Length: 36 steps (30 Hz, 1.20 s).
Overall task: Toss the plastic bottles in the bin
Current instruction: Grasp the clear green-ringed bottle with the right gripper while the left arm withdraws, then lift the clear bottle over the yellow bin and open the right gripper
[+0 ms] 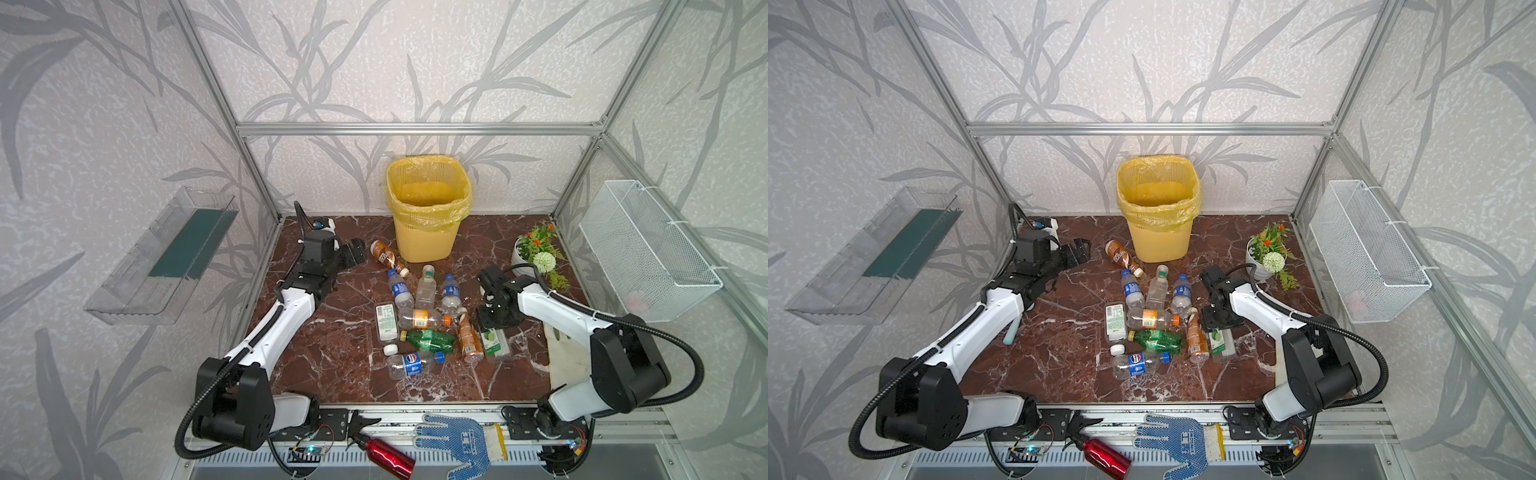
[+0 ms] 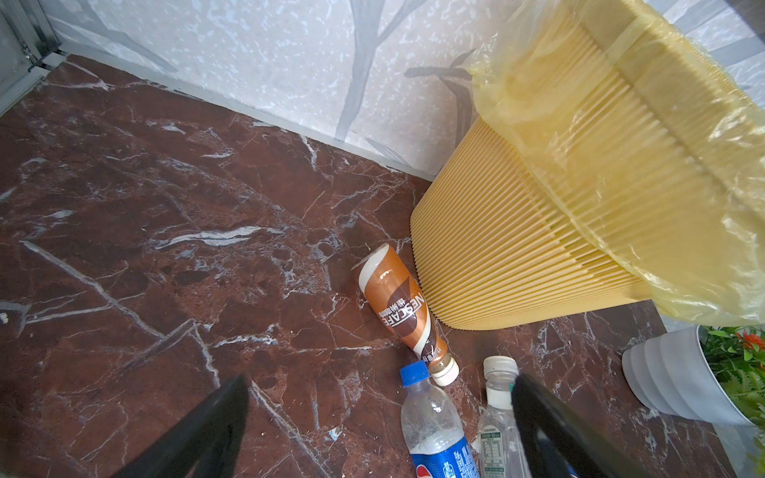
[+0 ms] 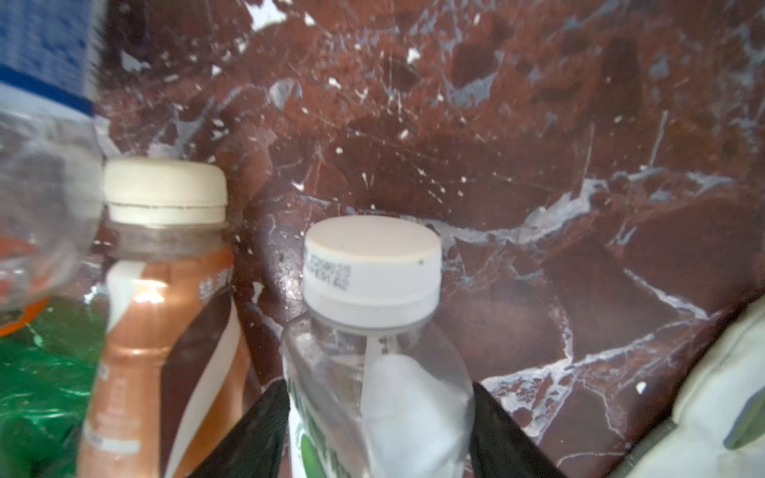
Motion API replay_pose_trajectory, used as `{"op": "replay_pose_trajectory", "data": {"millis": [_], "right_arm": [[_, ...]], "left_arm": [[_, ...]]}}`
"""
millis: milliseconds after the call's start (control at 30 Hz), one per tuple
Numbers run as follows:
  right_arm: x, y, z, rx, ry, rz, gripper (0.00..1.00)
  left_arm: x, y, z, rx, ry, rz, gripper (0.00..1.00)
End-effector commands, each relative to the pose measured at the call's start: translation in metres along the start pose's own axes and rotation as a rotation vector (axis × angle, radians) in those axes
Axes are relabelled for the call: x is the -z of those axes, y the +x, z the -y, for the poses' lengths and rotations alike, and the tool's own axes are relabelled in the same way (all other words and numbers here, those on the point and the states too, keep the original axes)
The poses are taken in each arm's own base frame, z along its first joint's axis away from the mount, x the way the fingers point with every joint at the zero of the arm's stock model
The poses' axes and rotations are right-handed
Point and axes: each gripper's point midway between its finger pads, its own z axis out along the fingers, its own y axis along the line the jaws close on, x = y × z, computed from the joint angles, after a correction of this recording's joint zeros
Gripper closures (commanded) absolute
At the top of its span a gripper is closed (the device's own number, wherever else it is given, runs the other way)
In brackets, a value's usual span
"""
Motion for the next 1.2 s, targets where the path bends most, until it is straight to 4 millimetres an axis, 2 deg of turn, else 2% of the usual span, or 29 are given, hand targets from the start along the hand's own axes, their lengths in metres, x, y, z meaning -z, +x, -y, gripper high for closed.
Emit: {"op": "replay_pose_trajectory", "data": {"millis": [0,333,533,767,867,933,967,1033,1133,1167], "right_arm": [[-0.003,-0.007,0.0,-0.001,0.012,-0.005,0.49],[0.008,-0.062,0.006,-0.006,-0.019,0.087,0.6],[0.014,-0.084,0.013,0.008,0.003,0.114,0.64],[0.045,-0.106,0.015,0.004,0.0,0.219,0.69],[0.083,-0.124,0.017,-0.006,-0.004,0.341,0.69],[0.13,-0.142,0.02,-0.015,-0.005,0.48,0.69],[0.155,-0.151,0.023,-0.021,-0.004,0.56,0.69],[0.219,-0.171,0.028,0.006,0.003,0.785,0.69],[0.316,-0.18,0.043,-0.024,-0.004,1.054,0.69],[0.343,-0.182,0.046,-0.027,-0.005,1.113,0.69]], "left_arm": [[-0.002,0.005,-0.006,0.02,-0.016,-0.025,0.01],[-0.004,0.012,-0.015,0.037,-0.043,-0.044,0.01],[-0.003,0.015,-0.022,0.049,-0.061,-0.048,0.01],[-0.003,0.018,-0.027,0.058,-0.076,-0.052,0.01],[-0.005,0.019,-0.029,0.06,-0.077,-0.059,0.01],[-0.009,0.022,-0.031,0.061,-0.087,-0.071,0.01],[-0.011,0.024,-0.034,0.065,-0.096,-0.079,0.01],[-0.017,0.03,-0.037,0.071,-0.109,-0.116,0.01],[-0.026,0.037,-0.041,0.081,-0.125,-0.162,0.01],[-0.028,0.039,-0.042,0.082,-0.126,-0.17,0.01]]}}
